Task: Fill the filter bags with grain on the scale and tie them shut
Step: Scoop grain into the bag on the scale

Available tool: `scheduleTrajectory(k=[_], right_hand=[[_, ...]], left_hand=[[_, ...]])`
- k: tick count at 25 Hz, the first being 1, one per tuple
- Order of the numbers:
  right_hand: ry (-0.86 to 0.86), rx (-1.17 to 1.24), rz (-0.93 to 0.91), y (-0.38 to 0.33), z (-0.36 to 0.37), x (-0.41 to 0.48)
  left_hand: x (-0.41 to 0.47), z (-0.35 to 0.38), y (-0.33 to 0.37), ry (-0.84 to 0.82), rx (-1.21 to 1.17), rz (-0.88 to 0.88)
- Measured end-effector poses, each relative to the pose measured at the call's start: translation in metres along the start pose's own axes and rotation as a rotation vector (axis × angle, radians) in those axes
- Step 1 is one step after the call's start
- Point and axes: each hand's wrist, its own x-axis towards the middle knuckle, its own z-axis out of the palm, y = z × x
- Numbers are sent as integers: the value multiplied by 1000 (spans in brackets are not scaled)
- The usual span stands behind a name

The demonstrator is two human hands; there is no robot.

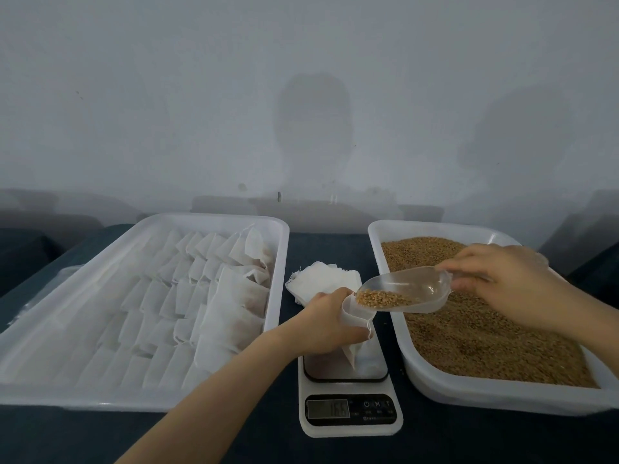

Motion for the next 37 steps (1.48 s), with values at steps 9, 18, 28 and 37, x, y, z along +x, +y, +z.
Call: scheduleTrajectory(k=[9,18,28,37], right_hand=[[59,-143,-63,-2,-1,17],[113,-206,-126,-8,3,20],[68,-301,-125,-18,-5,19],[64,-342,-148,-24,-9,19]], left_hand=[[-1,0,2,22,-31,27],[2,0,0,56,-85,68],[2,0,0,53,-98,58],[1,0,0,64,-110,61]])
